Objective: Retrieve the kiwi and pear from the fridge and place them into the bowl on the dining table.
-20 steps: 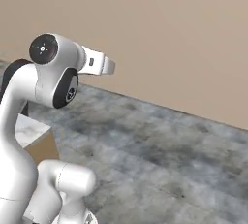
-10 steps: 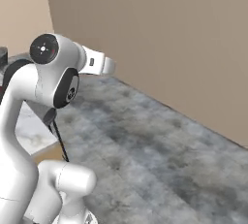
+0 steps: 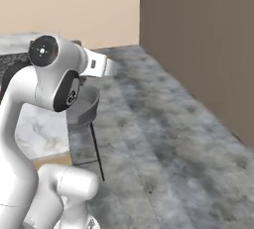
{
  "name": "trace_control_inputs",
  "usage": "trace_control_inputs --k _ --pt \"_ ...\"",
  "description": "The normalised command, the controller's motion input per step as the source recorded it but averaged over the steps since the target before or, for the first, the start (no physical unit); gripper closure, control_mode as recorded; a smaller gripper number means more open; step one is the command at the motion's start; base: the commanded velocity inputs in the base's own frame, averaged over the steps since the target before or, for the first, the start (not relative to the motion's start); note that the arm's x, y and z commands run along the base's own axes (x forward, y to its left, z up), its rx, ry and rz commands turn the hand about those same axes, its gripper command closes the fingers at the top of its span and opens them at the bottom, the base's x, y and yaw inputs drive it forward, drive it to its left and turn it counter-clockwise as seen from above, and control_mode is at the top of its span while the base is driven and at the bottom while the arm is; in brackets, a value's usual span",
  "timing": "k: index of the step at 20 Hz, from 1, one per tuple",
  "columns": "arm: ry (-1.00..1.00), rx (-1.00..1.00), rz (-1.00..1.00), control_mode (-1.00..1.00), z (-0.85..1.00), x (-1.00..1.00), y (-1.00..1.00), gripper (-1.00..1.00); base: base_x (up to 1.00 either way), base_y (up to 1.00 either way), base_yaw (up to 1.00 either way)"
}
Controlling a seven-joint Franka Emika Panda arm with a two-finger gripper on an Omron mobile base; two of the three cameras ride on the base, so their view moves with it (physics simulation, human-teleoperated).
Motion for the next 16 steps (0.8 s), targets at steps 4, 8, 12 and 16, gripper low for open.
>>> trace_control_inputs --k 4,8,12,16 --pt "0.00 0.00 0.00 1.00 0.00 0.00 0.00 1.00 0.09 -0.96 0.61" --pt "0.00 0.00 0.00 1.00 0.00 0.00 0.00 1.00 0.06 -1.00 0.58" --pt "0.00 0.00 0.00 1.00 0.00 0.00 0.00 1.00 0.18 -0.76 0.54" --pt "0.00 0.00 0.00 1.00 0.00 0.00 0.00 1.00 0.19 -0.57 0.51"
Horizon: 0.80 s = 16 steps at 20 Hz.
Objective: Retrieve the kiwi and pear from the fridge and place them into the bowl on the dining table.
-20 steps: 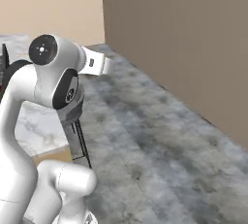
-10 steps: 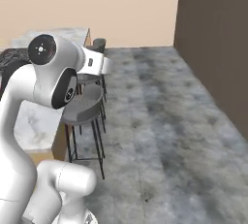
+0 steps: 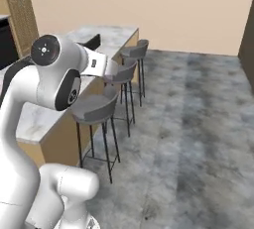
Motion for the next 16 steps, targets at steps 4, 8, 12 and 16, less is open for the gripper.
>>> trace_control_inputs --k 4,8,12,16 --pt "0.00 0.00 0.00 1.00 0.00 0.00 0.00 1.00 0.22 -0.55 0.54" --pt "0.00 0.00 0.00 1.00 0.00 0.00 0.00 1.00 0.44 -0.72 0.58" --pt "0.00 0.00 0.00 1.00 0.00 0.00 0.00 1.00 0.64 -0.87 0.53" --pt "0.00 0.00 0.00 1.00 0.00 0.00 0.00 1.00 0.72 -0.90 0.51"
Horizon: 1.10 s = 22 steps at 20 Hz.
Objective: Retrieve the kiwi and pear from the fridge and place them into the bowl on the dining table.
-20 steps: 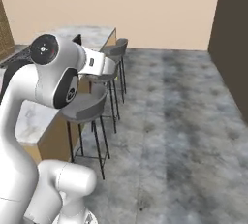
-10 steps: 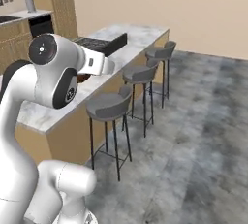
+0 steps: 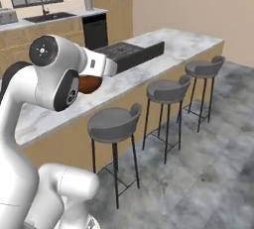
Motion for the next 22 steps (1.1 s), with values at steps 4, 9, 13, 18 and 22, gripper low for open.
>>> trace_control_inputs --k 4,9,13,18,22 --pt "0.00 0.00 0.00 1.00 0.00 0.00 0.00 1.00 0.69 -0.77 0.51" --pt "0.00 0.00 0.00 1.00 0.00 0.00 0.00 1.00 0.67 -0.47 0.53" --pt "0.00 0.00 0.00 1.00 0.00 0.00 0.00 1.00 0.67 -0.49 0.54" --pt "0.00 0.00 0.00 1.00 0.00 0.00 0.00 1.00 0.62 -0.40 0.55" --pt "0.00 0.00 0.00 1.00 0.00 0.00 0.00 1.00 0.49 -0.35 0.57"
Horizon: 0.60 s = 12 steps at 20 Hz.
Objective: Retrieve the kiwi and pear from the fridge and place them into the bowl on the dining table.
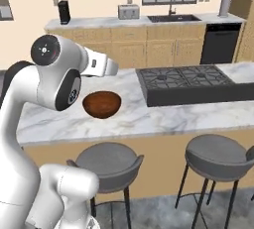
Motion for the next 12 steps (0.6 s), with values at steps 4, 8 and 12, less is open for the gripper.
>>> trace_control_inputs --k 4,8,12 --pt "0.00 0.00 0.00 1.00 0.00 0.00 0.00 1.00 0.49 -0.29 0.55" --pt "0.00 0.00 0.00 1.00 0.00 0.00 0.00 1.00 0.47 -0.16 0.51" --pt "0.00 0.00 0.00 1.00 0.00 0.00 0.00 1.00 0.53 0.00 0.41"
